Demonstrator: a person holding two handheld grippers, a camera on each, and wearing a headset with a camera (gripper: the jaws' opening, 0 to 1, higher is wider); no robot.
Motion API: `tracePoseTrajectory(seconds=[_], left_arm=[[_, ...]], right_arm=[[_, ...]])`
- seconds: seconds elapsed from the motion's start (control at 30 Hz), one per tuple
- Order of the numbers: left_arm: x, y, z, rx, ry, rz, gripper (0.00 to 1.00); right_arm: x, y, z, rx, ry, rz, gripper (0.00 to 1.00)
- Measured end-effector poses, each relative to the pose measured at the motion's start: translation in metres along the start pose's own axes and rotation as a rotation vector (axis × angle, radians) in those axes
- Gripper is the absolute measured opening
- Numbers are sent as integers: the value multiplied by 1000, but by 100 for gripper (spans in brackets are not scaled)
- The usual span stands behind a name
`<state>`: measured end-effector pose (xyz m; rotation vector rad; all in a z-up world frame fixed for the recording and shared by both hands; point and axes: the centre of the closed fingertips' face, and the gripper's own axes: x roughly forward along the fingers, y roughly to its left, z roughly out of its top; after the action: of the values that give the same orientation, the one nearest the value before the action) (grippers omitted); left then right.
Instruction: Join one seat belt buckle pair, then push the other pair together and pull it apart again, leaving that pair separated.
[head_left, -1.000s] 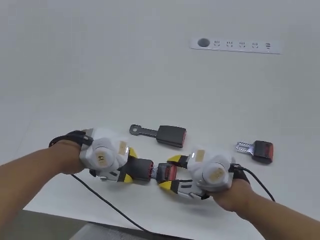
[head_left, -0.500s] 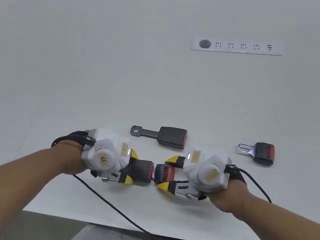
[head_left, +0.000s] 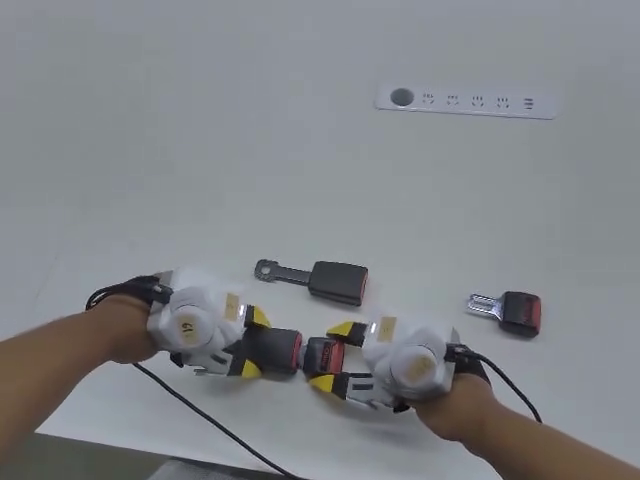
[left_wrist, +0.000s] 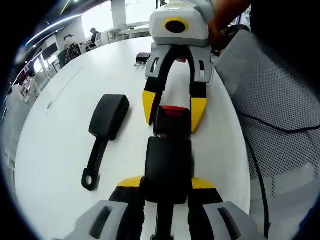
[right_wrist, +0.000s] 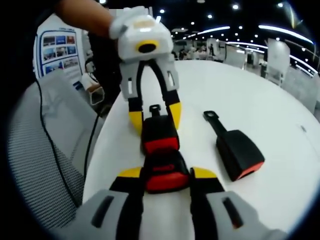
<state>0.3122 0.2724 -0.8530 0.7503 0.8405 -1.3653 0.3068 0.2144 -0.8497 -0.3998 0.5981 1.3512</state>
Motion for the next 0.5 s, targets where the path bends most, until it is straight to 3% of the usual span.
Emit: tracePoseTrajectory(seconds=[0.13, 0.5], left_arm=[[0, 0, 0, -14, -27, 4, 34], [0, 0, 1, -4, -52, -3, 33]], right_arm=[[0, 0, 0, -19, 4, 2, 35], [-2, -1, 0, -60, 0, -19, 35]])
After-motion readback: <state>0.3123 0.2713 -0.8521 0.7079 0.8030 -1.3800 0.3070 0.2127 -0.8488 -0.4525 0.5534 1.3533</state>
